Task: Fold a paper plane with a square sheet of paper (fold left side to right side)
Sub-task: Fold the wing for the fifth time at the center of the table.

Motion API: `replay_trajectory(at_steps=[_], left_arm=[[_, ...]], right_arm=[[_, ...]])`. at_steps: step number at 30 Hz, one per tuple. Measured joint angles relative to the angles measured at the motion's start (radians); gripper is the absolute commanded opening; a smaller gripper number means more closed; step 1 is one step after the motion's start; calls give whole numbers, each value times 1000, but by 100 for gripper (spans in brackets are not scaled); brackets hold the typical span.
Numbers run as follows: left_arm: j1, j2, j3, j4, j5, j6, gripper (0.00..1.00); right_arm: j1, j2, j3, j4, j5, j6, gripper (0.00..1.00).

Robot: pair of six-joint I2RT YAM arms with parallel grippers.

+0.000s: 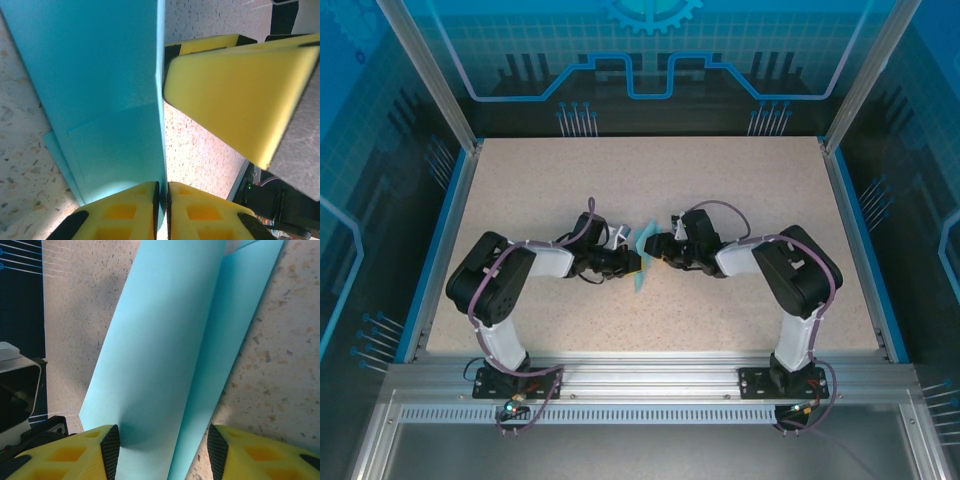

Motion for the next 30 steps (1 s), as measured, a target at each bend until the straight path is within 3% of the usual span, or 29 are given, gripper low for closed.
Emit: replay_trajectory(at_steps=[9,18,30], left_arm=[[0,2,0,-1,0,0,31],[51,-58,0,-61,-1,19,54],[106,-13,84,-101,4,27,50]], right_arm=[[0,11,32,-56,2,14,49],[0,13,38,-69,2,14,49],[0,13,38,-70,2,14,49]])
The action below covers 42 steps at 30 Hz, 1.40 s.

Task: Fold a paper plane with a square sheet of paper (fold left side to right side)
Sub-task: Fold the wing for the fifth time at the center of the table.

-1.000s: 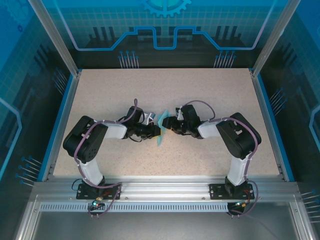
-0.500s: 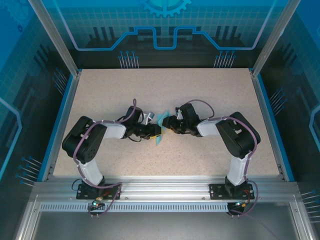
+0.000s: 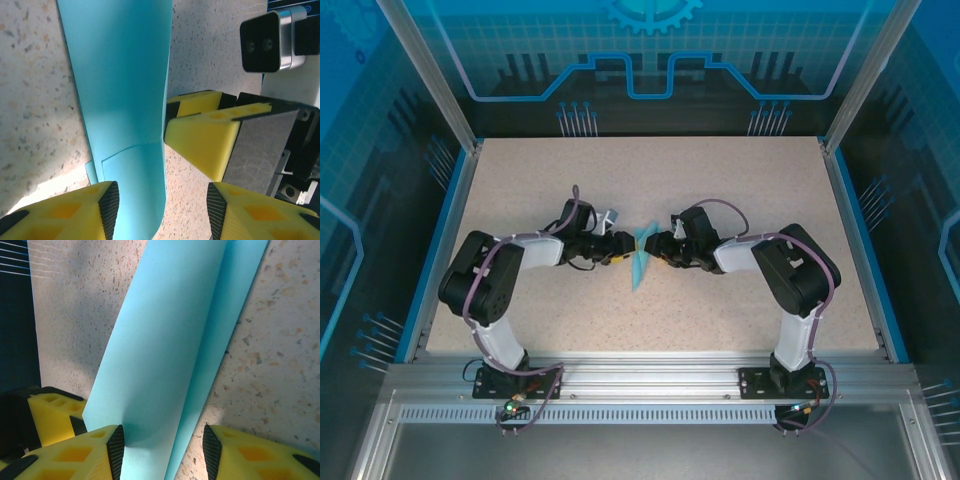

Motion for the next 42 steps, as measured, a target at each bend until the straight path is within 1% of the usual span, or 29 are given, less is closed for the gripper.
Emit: replay_trajectory(at_steps=[5,8,12,16,19,30,34,42], left_arm=[[0,53,50,-5,4,0,45],[0,77,72,-8,5,1,38],[0,102,103,-13,3,5,25],[0,127,135,-28,2,20,8],[0,133,150,-48,-2,39,2],[12,198,210,-92,-9,133,2],[23,206,211,-100,-9,144,2],[35,209,214,-103,-9,167,3]], right_arm=[[0,0,0,0,0,0,48],[0,1,0,0,0,0,48],[0,1,0,0,0,0,49],[0,1,0,0,0,0,49],[0,1,0,0,-1,-1,49],[-7,-11,0,-10,-19,-34,55],[-13,-11,4,-16,-31,-39,57],[-20,-10,69,-26,-37,-39,58]])
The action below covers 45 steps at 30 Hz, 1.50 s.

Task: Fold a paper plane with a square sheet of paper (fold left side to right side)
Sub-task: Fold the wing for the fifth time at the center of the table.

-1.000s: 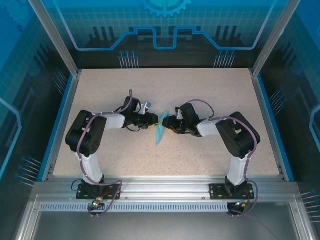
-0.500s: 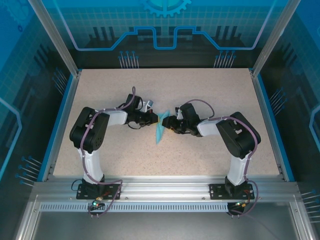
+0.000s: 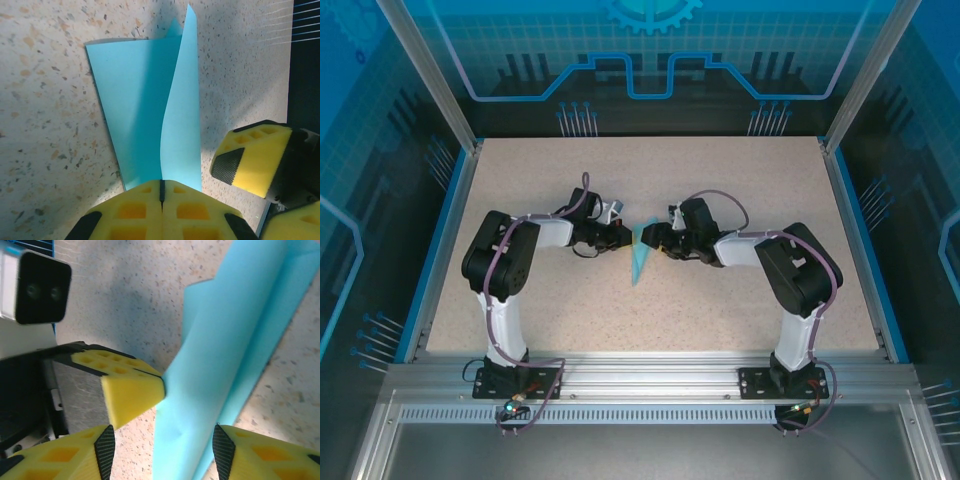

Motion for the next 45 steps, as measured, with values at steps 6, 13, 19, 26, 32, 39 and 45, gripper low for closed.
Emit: replay_trajectory(at_steps=[6,13,19,26,32,39,45], left_arm=[[8,21,21,0,0,2,2],[13,45,23,0,0,2,3],[18,48,25,0,0,2,3],[18,48,28,0,0,2,2],[18,55,28,0,0,2,3],[18,58,30,1,1,2,3],[18,59,40,1,4,2,3]], right_arm=[[0,21,32,-11,-1,0,58],[0,53,39,-41,-1,0,59],[0,73,71,-49,-12,0,59],[0,89,92,-68,-15,0,59],[0,103,114,-98,-16,-4,59],[0,116,160,-173,-18,-15,59],[5,146,254,-323,-11,-40,61]])
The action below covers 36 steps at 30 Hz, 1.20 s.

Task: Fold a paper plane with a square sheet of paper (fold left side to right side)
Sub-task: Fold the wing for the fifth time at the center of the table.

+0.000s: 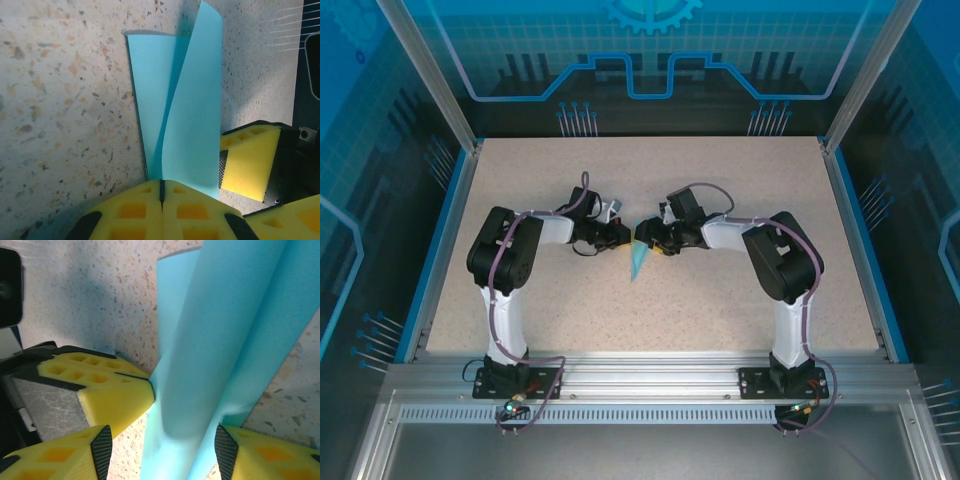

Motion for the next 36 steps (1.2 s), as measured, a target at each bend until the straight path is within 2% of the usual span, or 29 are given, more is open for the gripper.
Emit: replay_trajectory(at_steps=[6,20,29,36], left_arm=[[3,3,17,-1,6,0,3],[10,62,67,-9,55,19,4],[12,80,98,-50,78,45,4],[11,85,106,-61,78,53,4]], right_arm=[[4,20,53,-83,6,-14,62],[5,27,70,-110,7,-24,62],[5,24,65,-101,3,-26,63],[4,-18,-16,5,2,-41,69]])
